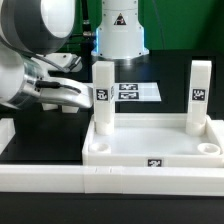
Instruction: Assemble desk
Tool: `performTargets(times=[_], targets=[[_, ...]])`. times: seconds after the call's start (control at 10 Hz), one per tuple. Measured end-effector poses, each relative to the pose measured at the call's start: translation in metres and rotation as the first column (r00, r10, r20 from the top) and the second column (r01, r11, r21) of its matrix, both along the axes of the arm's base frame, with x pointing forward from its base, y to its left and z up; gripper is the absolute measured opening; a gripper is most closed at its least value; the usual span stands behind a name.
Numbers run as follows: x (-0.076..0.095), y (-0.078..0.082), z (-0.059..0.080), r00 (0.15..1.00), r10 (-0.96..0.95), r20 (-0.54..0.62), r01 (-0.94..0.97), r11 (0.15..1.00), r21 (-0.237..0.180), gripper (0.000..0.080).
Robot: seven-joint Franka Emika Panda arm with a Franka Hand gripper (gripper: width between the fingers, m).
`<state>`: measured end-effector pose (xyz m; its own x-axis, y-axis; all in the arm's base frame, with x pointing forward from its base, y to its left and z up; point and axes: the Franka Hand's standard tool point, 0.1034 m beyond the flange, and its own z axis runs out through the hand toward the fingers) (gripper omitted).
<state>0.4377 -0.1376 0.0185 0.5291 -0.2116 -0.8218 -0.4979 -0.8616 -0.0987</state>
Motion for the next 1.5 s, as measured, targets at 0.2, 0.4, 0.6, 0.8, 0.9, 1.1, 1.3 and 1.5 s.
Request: performTargets(times=[0.2,0.4,0.6,0.8,0.9,1.1,1.3,1.5], targets=[[-0.001,0.000,0.000,1.000,0.000,-0.001,0.000,1.000,0.000,0.0648],[-0.010,0.004,-0.009,1.000,0.003,-0.004,-0.003,1.000,-0.004,0.0648],[-0.017,0.006,-0.013,1.000,0.001,-0.014,-0.002,1.000,-0.003,0.0648],[-0.018,0.007,-0.015,1.000,0.003,-0.013,-0.003,1.000,-0.007,0.0622],[-0.020,0.010,-0.016,1.000,0.006,-0.014,-0.006,1.000,-0.008,0.0622],[-0.020,0.010,-0.016,1.000,0.007,-0.015,-0.007,1.000,-0.007,0.0290],[-0.020,0.010,-0.016,1.000,0.007,-0.015,-0.007,1.000,-0.007,0.0291],[-0.019,0.008,-0.015,1.000,0.006,-0.009,-0.006,1.000,-0.006,0.0291]])
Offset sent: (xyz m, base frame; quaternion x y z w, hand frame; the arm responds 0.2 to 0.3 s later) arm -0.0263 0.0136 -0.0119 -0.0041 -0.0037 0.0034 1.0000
